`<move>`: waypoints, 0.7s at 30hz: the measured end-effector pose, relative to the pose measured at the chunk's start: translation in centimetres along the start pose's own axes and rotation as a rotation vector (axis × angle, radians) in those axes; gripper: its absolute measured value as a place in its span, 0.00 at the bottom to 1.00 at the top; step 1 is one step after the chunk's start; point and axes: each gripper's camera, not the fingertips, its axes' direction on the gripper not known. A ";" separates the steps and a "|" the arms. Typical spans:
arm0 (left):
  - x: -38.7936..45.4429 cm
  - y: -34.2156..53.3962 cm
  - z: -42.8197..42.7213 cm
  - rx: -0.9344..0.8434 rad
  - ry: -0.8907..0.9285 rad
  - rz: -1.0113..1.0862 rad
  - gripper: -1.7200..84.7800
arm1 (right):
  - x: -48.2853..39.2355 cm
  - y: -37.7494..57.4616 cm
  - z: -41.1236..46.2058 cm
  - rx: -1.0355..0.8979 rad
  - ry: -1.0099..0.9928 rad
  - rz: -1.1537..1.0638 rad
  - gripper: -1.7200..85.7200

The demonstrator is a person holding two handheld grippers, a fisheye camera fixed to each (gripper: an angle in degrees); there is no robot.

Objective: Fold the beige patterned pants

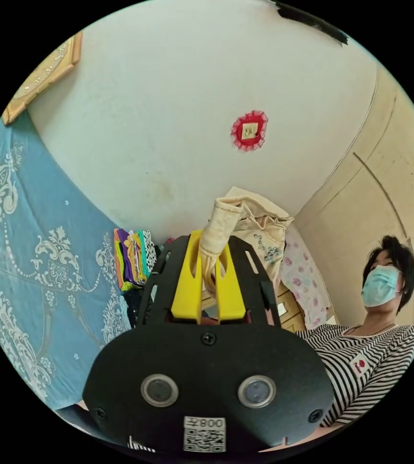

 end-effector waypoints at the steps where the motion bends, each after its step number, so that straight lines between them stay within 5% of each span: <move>1: 1.6 -0.2 -2.2 0.012 -0.044 0.017 0.04 | 0.9 0.6 1.2 -0.012 -0.014 0.017 0.03; 11: 21.3 -0.2 -11.4 0.054 -0.241 0.380 0.02 | 14.6 10.1 10.3 -0.148 0.024 0.178 0.04; 21: 35.0 2.6 -4.1 -0.143 -0.335 0.582 0.02 | 32.6 28.3 8.5 -0.346 0.146 0.553 0.05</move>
